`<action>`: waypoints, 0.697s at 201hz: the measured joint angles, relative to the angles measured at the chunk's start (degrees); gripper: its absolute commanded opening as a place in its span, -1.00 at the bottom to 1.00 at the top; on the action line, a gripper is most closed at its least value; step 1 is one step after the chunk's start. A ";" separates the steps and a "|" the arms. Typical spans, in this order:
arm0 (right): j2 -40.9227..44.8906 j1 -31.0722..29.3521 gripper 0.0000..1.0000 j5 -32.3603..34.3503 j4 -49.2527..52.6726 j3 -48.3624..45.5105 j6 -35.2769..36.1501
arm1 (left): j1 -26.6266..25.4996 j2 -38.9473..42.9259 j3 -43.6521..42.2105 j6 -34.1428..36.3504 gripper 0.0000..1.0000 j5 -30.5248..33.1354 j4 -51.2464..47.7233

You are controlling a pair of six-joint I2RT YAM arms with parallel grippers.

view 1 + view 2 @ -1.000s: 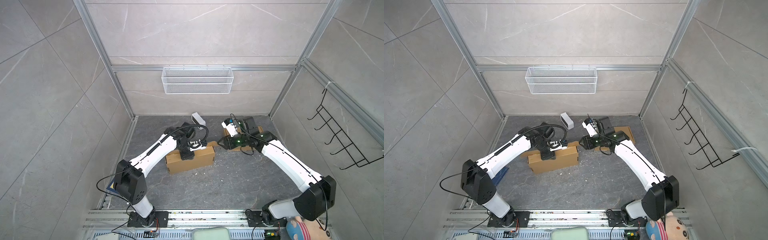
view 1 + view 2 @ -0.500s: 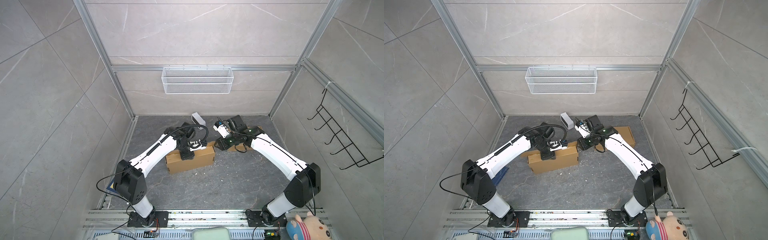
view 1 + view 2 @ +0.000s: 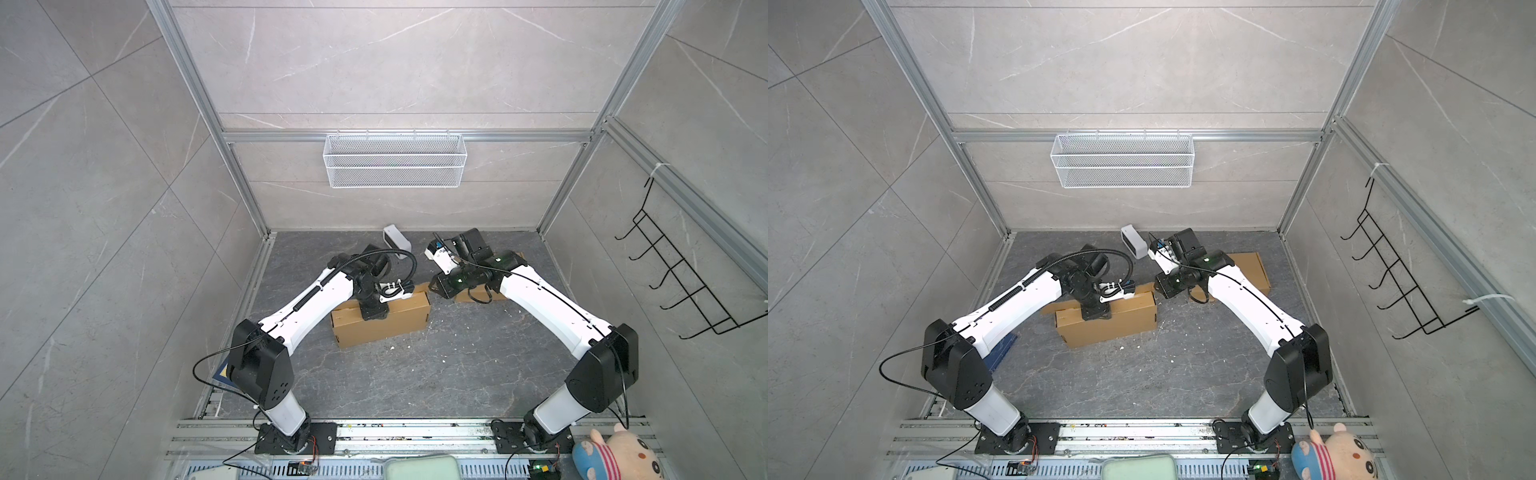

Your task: Fold the paper box

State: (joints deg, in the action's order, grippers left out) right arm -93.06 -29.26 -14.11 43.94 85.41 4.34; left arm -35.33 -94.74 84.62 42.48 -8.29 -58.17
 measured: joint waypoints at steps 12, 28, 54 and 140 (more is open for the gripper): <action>-0.22 0.00 -0.36 -0.24 0.02 0.00 0.00 | 0.00 0.00 0.00 0.00 -0.23 0.00 0.00; -0.39 -0.04 -0.35 -0.48 0.04 0.00 0.02 | 0.00 0.00 0.00 0.00 -0.22 0.00 0.00; -0.46 -0.15 -0.33 -0.85 0.24 0.00 0.02 | 0.00 0.00 0.00 0.00 -0.22 0.00 0.00; -0.61 -0.46 -0.50 -1.11 1.70 0.98 0.00 | 0.00 0.00 0.00 0.00 -0.24 -0.02 -0.02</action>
State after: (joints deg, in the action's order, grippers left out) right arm -93.67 -29.71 -15.22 45.65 86.39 4.34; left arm -35.33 -94.74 84.62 42.48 -8.32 -58.19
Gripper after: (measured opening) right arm 0.268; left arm 0.385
